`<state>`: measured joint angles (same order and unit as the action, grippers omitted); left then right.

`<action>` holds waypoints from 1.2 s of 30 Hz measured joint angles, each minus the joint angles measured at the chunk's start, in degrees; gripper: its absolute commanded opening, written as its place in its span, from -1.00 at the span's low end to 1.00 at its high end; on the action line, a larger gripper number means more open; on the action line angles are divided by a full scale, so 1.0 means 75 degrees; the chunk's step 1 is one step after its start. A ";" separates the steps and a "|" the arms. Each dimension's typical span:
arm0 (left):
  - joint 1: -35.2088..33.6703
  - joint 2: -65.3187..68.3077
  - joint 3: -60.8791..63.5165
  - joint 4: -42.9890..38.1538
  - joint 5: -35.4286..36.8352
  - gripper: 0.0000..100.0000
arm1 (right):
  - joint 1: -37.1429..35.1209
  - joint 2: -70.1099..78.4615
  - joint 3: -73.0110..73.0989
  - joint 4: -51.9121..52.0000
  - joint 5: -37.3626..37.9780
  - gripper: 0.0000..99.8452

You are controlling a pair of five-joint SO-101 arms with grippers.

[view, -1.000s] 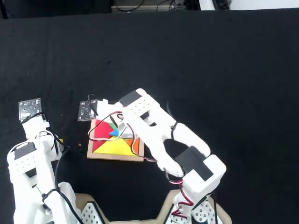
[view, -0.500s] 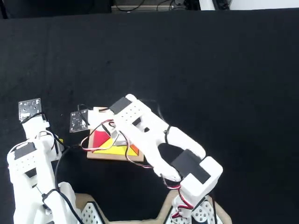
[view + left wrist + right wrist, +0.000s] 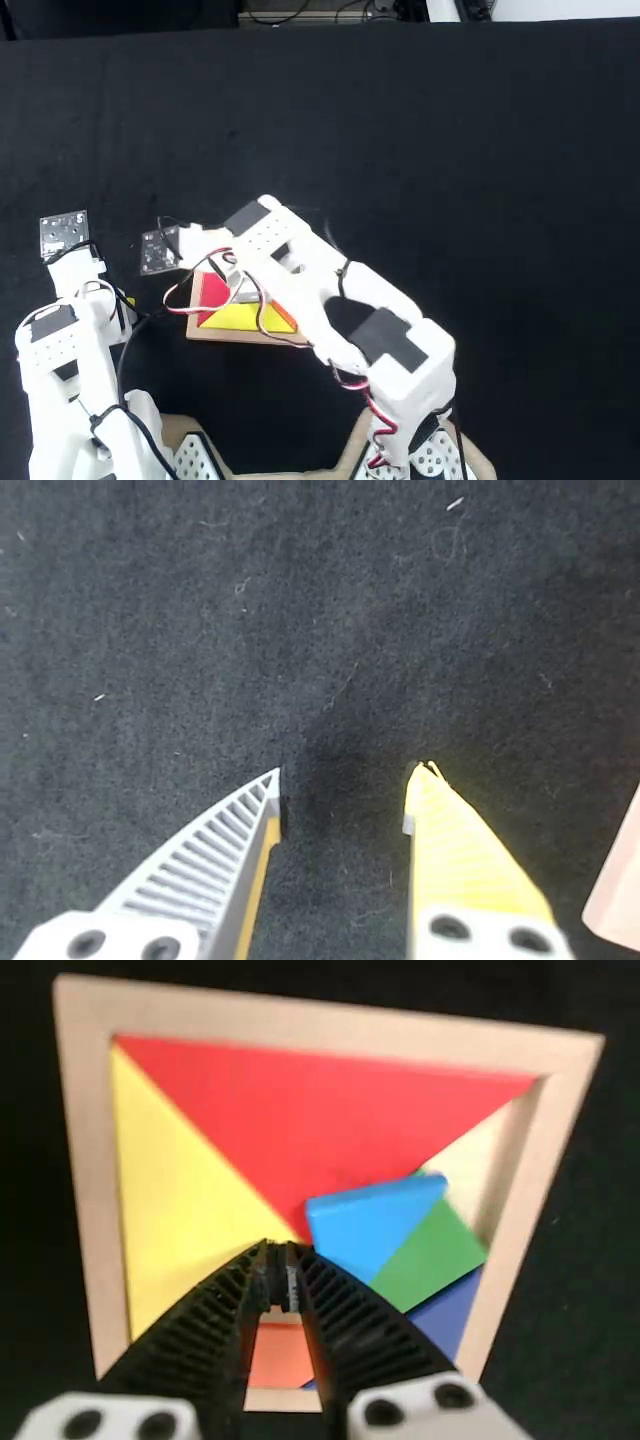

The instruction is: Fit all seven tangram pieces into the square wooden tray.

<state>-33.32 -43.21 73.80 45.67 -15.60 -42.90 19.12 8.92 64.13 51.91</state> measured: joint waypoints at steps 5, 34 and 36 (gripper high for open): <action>0.0000 0.0000 0.0000 0.0000 0.0000 -0.60 | 0.0000 0.0082 -0.0246 0.0000 0.0000 -0.98; 0.0000 0.0000 0.0000 0.0000 0.0000 -0.60 | 0.0422 0.1231 -0.2086 0.0117 0.0000 -0.98; 0.0000 0.0000 0.0000 0.0000 0.0000 -0.60 | 0.0422 0.1524 -0.2579 0.0422 0.0000 -0.98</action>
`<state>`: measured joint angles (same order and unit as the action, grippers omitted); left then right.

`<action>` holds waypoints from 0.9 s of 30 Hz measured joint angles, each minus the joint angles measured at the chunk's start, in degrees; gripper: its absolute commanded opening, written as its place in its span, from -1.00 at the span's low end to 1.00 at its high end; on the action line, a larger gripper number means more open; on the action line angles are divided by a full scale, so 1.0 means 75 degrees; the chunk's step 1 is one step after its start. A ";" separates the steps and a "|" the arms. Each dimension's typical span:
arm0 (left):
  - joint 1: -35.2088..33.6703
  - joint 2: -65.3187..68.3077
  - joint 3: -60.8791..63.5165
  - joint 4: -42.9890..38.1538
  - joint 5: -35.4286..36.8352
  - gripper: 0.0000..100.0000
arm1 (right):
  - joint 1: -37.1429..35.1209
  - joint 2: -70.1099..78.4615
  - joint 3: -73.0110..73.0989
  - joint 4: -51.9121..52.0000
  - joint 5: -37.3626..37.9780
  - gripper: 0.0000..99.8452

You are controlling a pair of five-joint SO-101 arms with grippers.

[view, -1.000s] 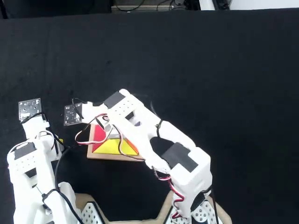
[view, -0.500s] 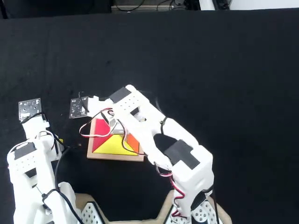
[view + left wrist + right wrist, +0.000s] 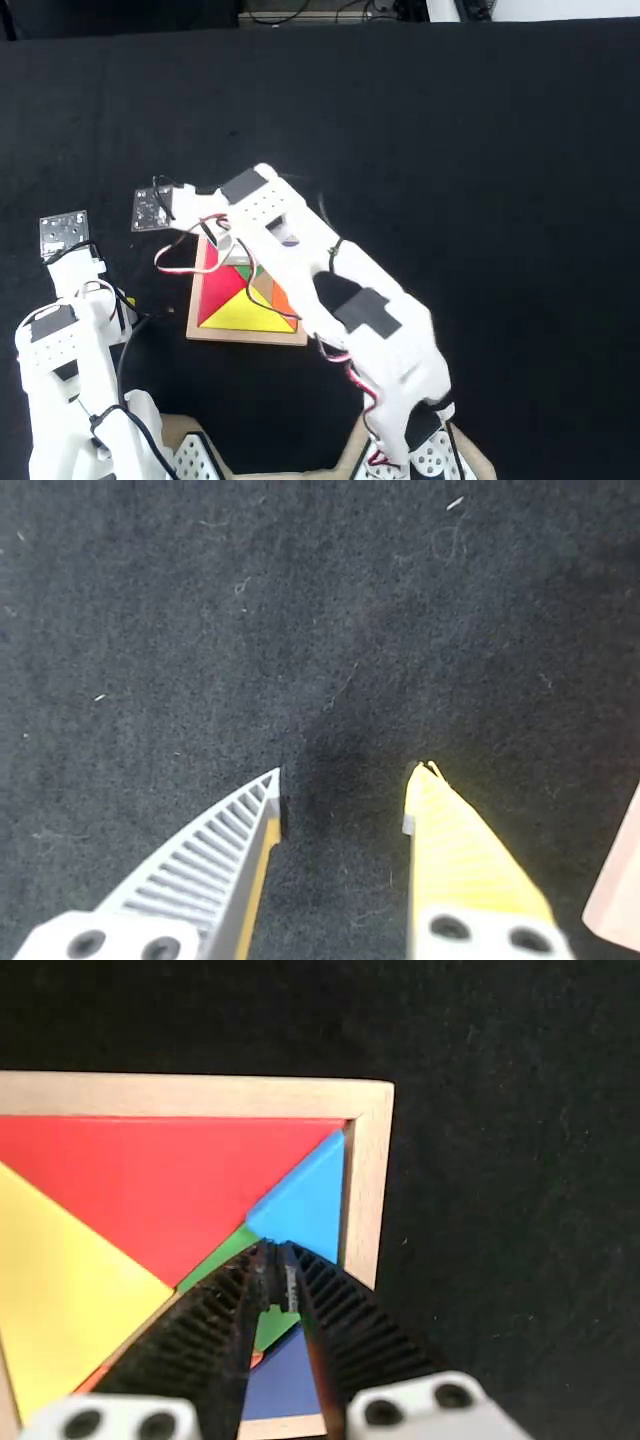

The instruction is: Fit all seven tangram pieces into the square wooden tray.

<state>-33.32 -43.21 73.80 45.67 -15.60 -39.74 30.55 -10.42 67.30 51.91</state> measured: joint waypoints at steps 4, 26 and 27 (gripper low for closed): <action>0.0000 0.0000 0.0000 0.0000 0.0000 -0.60 | 0.0000 0.0375 -0.0703 0.0586 0.0000 -0.98; 0.0000 0.0000 0.0000 0.0000 0.0000 -0.60 | 0.0035 0.0621 -0.1020 0.0668 0.0094 -0.98; 0.0000 0.0000 0.0000 0.0000 0.0000 -0.60 | 0.0035 0.0715 -0.1055 0.0656 0.0176 -0.98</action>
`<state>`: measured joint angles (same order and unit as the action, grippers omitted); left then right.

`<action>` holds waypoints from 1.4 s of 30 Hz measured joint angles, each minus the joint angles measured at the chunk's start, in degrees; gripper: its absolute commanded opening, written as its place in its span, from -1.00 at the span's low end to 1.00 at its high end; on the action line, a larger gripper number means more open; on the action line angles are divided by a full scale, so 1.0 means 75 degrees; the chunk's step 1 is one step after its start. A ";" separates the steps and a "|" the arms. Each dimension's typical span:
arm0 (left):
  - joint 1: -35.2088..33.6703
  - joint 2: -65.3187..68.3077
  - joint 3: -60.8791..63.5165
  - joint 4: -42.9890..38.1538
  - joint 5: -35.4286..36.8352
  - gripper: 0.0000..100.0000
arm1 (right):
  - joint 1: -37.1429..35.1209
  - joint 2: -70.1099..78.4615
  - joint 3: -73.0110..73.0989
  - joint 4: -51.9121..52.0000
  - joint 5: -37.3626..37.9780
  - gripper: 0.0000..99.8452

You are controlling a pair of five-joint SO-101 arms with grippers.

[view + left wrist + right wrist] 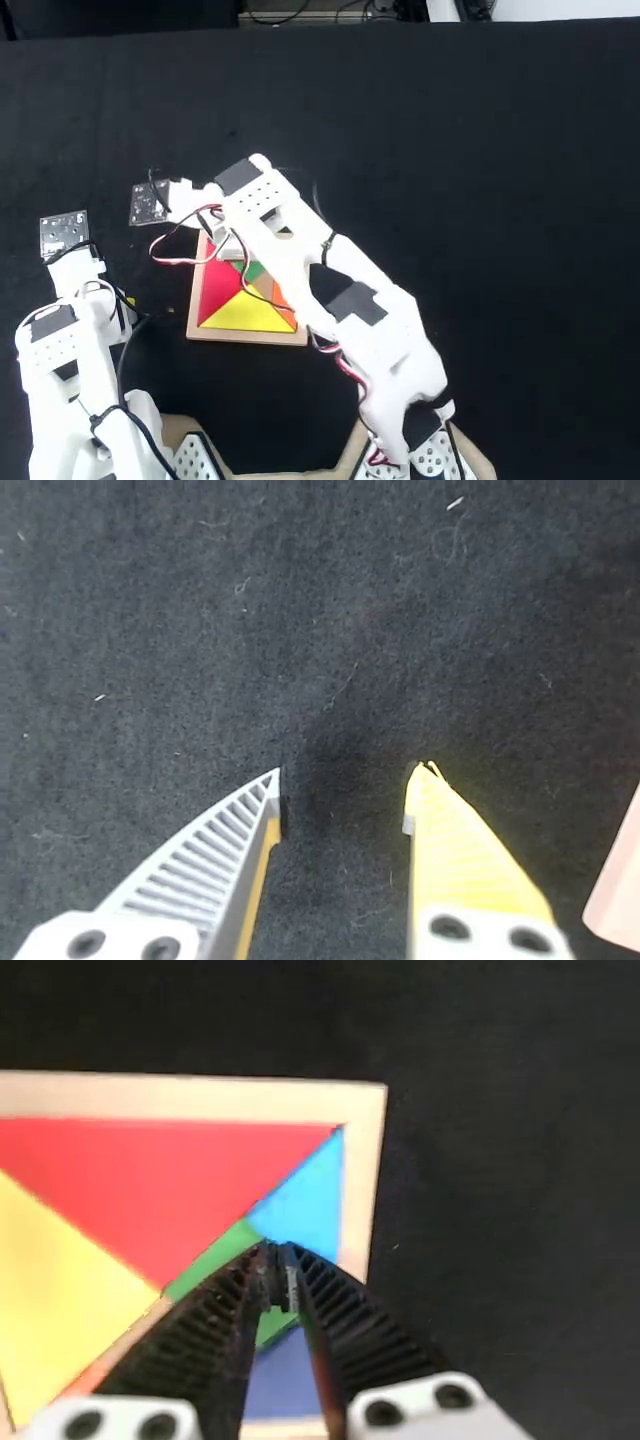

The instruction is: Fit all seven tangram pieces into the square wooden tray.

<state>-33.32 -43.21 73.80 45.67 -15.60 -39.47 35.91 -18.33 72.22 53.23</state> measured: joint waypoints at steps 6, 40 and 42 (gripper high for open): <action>0.0000 0.0000 0.0000 0.0000 0.0000 -0.60 | 0.0000 0.0129 -0.0105 0.0000 0.0105 -0.98; 0.0000 0.0000 0.0000 0.0000 0.0000 -0.60 | 0.2122 -0.2907 0.4419 -0.1981 -0.1829 -0.98; 0.0000 0.0000 0.0000 0.0000 0.0000 -0.60 | 0.2368 -0.2884 0.4419 -0.1993 -0.1829 -0.98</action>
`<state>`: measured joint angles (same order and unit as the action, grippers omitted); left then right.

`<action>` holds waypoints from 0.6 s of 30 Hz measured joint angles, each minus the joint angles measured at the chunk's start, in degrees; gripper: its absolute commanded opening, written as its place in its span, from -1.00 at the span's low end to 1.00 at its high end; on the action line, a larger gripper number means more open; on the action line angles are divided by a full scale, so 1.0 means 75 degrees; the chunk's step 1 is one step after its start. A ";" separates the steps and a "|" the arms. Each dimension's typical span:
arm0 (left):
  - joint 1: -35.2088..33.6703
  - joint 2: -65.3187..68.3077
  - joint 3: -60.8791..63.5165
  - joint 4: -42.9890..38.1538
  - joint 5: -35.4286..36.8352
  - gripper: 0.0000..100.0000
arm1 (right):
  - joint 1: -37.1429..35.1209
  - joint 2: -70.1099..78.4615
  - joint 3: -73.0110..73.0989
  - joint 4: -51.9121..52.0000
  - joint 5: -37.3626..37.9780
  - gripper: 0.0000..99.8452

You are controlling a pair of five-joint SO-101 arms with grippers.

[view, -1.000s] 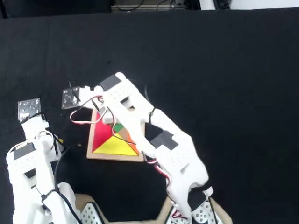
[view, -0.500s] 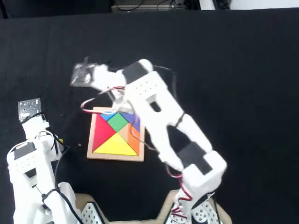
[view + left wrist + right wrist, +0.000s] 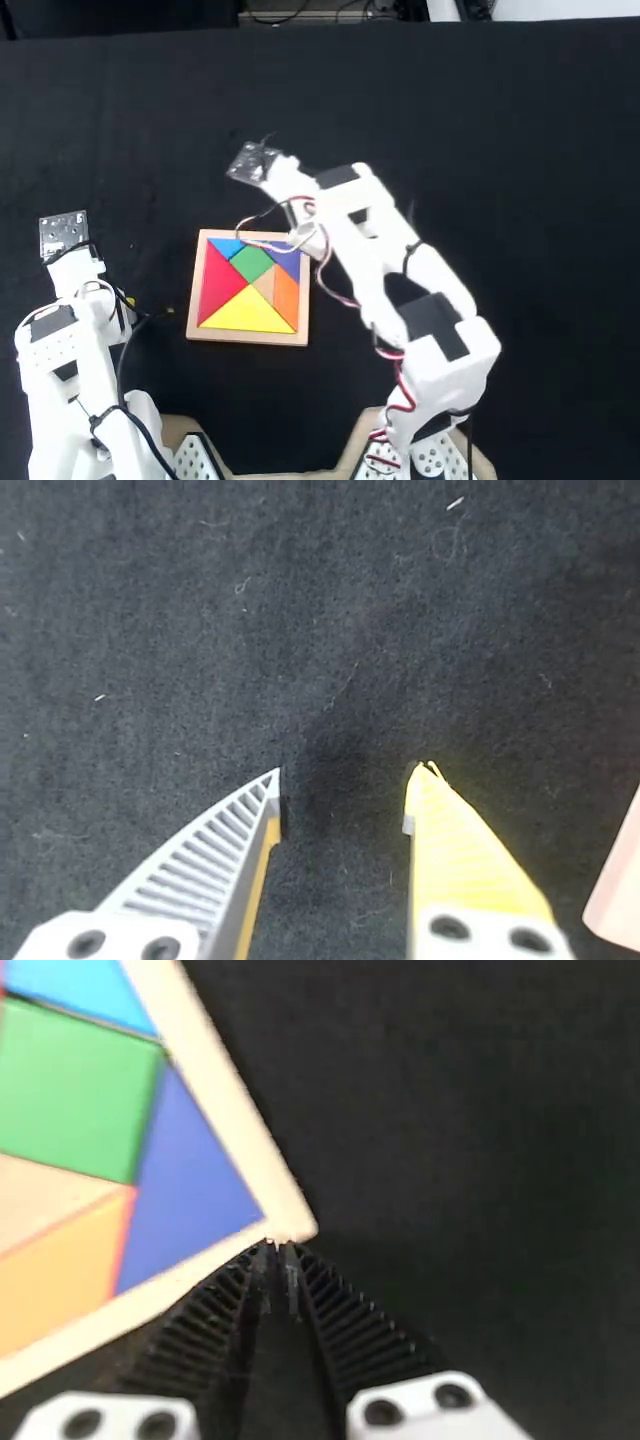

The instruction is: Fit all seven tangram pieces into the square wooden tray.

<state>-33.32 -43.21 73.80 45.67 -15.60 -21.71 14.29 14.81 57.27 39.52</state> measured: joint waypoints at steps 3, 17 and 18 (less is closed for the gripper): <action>0.0000 0.0000 0.0000 0.0000 0.0000 -0.60 | 0.0246 0.0082 0.0000 0.0000 0.0000 -0.98; 0.0000 0.0000 0.0000 0.0000 0.0000 -0.60 | 0.0105 0.0563 -0.0176 -0.0059 0.0000 -0.98; 0.0000 0.0000 0.0000 0.0000 0.0000 -0.60 | 0.0105 0.0680 -0.0258 -0.0059 0.0000 -0.98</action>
<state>-33.32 -43.21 73.80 45.67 -15.60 -20.92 19.38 12.88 56.84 39.52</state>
